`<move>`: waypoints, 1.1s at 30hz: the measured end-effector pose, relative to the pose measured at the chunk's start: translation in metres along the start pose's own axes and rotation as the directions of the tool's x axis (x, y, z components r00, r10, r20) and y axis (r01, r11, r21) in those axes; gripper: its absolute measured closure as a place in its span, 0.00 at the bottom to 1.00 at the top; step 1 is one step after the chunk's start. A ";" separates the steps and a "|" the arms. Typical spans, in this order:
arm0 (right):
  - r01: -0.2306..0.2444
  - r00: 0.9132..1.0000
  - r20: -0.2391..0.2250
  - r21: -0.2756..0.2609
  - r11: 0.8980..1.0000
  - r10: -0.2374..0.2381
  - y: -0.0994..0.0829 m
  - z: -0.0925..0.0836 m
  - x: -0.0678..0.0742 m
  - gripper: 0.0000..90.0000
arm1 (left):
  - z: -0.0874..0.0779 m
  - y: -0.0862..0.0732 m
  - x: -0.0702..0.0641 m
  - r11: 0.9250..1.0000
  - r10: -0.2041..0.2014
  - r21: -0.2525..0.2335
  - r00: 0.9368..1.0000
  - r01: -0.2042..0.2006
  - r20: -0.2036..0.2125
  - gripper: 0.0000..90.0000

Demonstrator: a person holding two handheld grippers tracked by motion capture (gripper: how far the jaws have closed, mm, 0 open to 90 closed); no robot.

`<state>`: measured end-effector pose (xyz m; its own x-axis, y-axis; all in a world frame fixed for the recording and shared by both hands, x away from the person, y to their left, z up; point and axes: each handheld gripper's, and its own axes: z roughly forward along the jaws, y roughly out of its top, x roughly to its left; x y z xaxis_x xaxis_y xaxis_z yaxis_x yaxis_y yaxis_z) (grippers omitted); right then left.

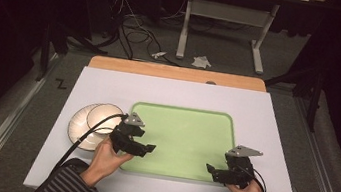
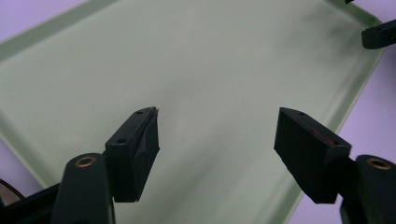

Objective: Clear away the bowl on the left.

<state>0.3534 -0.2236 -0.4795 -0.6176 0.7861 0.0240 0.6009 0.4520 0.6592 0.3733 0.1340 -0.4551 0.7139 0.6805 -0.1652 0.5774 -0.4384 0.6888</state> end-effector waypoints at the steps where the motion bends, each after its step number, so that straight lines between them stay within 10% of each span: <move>1: 0.002 1.000 0.002 0.000 1.000 -0.002 0.000 0.000 0.000 0.24 | -0.001 0.000 0.000 1.000 -0.001 -0.003 1.000 0.001 0.000 0.34; 33: 0.029 1.000 -0.009 0.009 1.000 -0.029 0.000 0.001 0.004 0.25 | -0.034 0.000 0.013 0.996 -0.030 -0.091 0.998 0.025 -0.057 0.35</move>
<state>0.3511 -0.2204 -0.4803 -0.6391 0.7690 0.0115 0.5875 0.4785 0.6526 0.3694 0.1630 -0.4338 0.6720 0.7261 -0.1453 0.5566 -0.3658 0.7459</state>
